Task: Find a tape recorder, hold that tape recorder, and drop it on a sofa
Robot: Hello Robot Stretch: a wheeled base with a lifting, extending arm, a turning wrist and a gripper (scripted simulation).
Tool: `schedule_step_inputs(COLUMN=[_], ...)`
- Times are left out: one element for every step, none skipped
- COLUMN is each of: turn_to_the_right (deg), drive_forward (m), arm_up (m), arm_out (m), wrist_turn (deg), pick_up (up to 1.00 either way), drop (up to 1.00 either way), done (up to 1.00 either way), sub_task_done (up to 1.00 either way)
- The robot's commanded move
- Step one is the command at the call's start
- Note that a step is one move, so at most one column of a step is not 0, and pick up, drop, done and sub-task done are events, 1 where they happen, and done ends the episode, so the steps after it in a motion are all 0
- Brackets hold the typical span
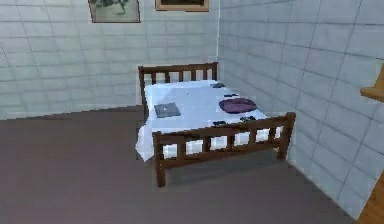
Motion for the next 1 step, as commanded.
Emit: schedule_step_inputs(turn_to_the_right=[45.0], drive_forward=[0.00], arm_up=[0.00], arm_out=[0.00], wrist_turn=[0.0], pick_up=[0.00], drop=[0.00], done=[0.00], sub_task_done=[0.00])
